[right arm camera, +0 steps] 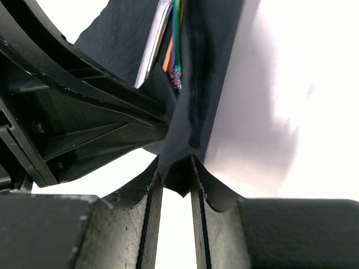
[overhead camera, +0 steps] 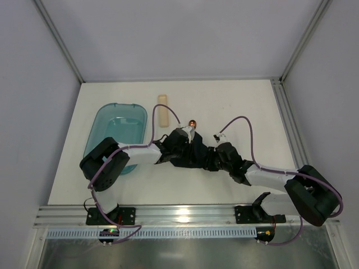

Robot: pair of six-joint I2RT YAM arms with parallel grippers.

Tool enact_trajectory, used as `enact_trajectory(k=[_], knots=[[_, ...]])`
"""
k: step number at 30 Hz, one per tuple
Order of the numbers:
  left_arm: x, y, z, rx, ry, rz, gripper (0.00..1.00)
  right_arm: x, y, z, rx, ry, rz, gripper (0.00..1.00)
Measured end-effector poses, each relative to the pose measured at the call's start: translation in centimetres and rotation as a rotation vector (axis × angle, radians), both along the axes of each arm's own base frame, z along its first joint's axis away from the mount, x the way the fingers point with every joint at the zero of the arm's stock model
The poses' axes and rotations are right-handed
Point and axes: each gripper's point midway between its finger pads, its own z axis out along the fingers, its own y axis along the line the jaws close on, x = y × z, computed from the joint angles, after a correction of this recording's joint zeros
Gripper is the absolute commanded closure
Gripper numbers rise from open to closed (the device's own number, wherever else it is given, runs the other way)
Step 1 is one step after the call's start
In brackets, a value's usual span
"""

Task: Place the utensils on the paper napkin and roll it up
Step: Roll the napkin at the center of the board.

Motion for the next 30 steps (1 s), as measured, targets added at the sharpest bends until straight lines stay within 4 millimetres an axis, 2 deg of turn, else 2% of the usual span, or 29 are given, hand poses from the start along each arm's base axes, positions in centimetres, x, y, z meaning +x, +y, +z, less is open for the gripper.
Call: enact_trajectory(k=[7,13,14,15,20,30], knots=[[0.0,0.0,0.0,0.0,0.0,0.0,0.71,-0.1,1.4,-0.2,0.027,0.019,0.023,0.73],[0.0,0.1,0.0,0.005,0.0,0.004,0.7,0.0,1.7,-0.2,0.034,0.026,0.021,0.73],[0.1,0.1,0.0,0.007,0.0,0.005,0.69,0.0,1.7,-0.3,0.033,0.027,0.021,0.73],[0.1,0.1,0.0,0.008,0.0,0.007,0.64,0.0,1.7,-0.3,0.032,0.028,0.021,0.73],[0.2,0.5,0.5,0.018,-0.007,0.028,0.57,0.0,1.7,-0.6,0.027,0.035,0.022,0.73],[1.0,1.2,3.9,0.013,-0.066,0.073,0.49,0.4,2.1,-0.4,0.03,0.029,0.022,0.73]])
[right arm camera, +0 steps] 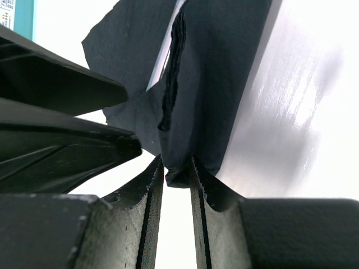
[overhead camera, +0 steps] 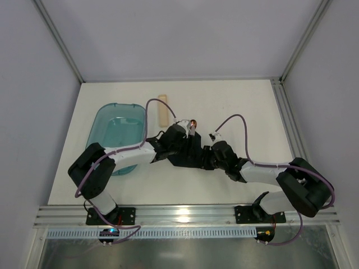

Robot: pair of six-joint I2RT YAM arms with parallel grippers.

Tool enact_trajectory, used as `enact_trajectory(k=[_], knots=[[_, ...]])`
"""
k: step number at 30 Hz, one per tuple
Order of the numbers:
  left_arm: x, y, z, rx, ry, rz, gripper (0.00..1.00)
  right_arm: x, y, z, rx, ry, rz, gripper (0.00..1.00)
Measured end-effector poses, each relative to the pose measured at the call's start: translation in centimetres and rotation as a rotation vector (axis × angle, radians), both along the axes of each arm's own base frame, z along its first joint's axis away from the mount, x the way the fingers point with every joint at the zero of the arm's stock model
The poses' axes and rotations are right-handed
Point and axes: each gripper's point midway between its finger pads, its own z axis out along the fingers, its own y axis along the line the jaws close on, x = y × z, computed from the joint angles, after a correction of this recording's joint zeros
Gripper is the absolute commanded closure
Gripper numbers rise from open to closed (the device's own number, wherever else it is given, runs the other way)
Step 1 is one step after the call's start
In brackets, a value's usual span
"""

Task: Place the utensils on the paper napkin and roll it up
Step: Roll the napkin at the center of the board.

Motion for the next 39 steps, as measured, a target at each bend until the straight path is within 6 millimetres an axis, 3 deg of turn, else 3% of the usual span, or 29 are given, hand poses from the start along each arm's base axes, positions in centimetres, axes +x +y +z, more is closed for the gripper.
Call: enact_trajectory(k=[13,20,29,39], knots=[[1.1,-0.3,3.4,-0.032,-0.062,0.022,0.44,0.6,0.6,0.5,0.007,-0.01,0.01,0.61],[1.2,0.1,2.8,-0.003,-0.063,0.032,0.43,0.6,0.9,0.0,0.001,0.0,0.019,0.61],[1.2,1.2,-0.5,0.098,-0.024,0.047,0.45,0.6,0.9,0.0,0.001,0.0,0.018,0.61],[1.5,1.9,-1.1,0.135,-0.034,0.061,0.45,0.6,0.9,0.1,0.001,0.0,0.018,0.6]])
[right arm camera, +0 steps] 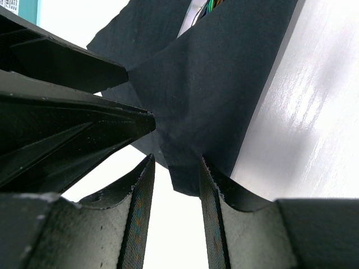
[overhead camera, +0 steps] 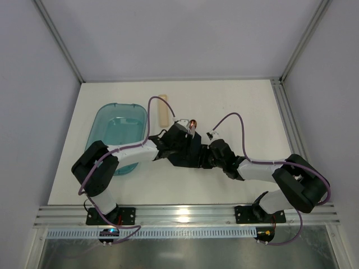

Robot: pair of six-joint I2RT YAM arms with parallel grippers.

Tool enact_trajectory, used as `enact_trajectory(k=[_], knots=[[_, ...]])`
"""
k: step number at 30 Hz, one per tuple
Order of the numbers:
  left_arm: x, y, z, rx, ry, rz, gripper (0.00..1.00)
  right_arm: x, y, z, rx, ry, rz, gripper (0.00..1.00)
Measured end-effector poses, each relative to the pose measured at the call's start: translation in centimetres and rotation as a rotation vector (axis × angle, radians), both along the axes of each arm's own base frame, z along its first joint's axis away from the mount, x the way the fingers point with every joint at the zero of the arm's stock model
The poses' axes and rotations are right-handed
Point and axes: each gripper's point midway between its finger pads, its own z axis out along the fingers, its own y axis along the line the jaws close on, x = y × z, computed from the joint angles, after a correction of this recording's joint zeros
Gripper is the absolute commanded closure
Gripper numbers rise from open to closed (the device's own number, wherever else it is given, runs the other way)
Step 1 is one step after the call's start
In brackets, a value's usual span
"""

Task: Place the utensils on the paper napkin and roll it up
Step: Roll the napkin at the center of the board.

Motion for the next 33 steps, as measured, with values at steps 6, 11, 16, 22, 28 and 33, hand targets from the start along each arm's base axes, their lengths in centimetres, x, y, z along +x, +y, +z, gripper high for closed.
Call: enact_trajectory(k=[6,11,16,22,28,33], knots=[[0.0,0.3,-0.2,0.01,0.004,0.005,0.45,0.0,0.0,0.0,0.0,0.0,0.0,0.61],[-0.1,0.5,-0.3,0.019,0.007,0.008,0.45,0.0,0.0,0.1,0.001,-0.001,0.0,0.61],[-0.2,0.5,-0.8,0.026,0.017,0.008,0.46,0.0,0.0,0.1,0.001,-0.002,-0.001,0.61],[-0.2,0.4,-1.7,0.017,0.042,0.005,0.64,0.1,0.0,0.3,0.006,-0.008,-0.001,0.61],[0.6,0.7,-2.0,-0.002,0.056,0.022,0.93,0.0,-0.2,0.7,-0.003,-0.018,0.002,0.6],[1.1,0.9,-1.9,-0.005,0.05,0.022,0.97,0.1,-0.6,1.4,-0.014,-0.044,0.0,0.61]])
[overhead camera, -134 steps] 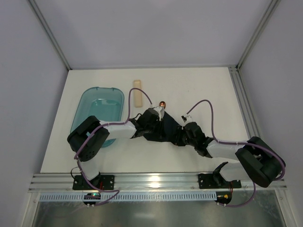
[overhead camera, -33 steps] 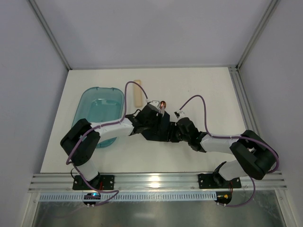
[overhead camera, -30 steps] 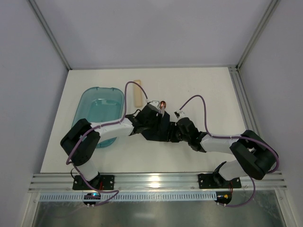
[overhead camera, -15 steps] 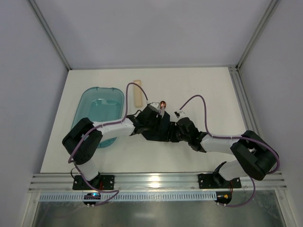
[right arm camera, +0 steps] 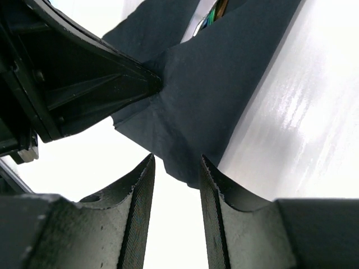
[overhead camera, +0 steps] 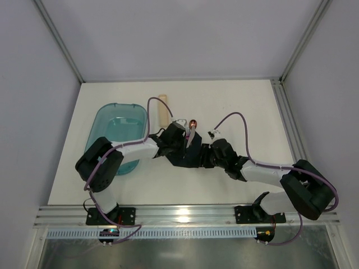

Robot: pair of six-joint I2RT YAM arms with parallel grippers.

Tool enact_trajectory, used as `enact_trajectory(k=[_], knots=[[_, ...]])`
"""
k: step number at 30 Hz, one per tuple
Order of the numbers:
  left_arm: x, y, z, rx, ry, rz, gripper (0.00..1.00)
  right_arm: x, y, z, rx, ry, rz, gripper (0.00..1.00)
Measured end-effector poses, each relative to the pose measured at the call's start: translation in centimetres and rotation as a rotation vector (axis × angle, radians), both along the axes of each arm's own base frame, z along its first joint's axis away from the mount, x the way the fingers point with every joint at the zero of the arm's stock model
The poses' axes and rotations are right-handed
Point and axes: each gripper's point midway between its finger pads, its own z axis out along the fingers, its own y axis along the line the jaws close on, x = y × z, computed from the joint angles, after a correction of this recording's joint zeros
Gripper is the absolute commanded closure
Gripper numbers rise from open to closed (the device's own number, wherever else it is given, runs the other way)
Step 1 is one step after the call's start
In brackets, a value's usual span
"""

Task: Place the utensils on the paper napkin and roll it up
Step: Roll the napkin at the center of the board.

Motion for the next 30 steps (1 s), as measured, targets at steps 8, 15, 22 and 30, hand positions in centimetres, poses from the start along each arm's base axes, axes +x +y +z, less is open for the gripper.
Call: enact_trajectory(k=[8,15,22,30], knots=[[0.2,0.2,-0.6,0.016,0.003,-0.029,1.0,0.0,-0.6,-0.4,-0.051,0.003,0.003,0.73],[0.3,0.2,-0.5,0.017,-0.007,-0.068,1.0,0.2,-0.3,-0.6,-0.069,0.006,0.023,0.79],[0.3,0.1,-0.5,0.013,-0.01,-0.092,1.0,-0.7,-0.1,-2.6,-0.104,0.053,0.064,0.85],[0.3,0.0,-0.6,0.004,-0.017,-0.099,1.0,-1.1,-0.5,-1.9,-0.117,0.046,0.072,0.85]])
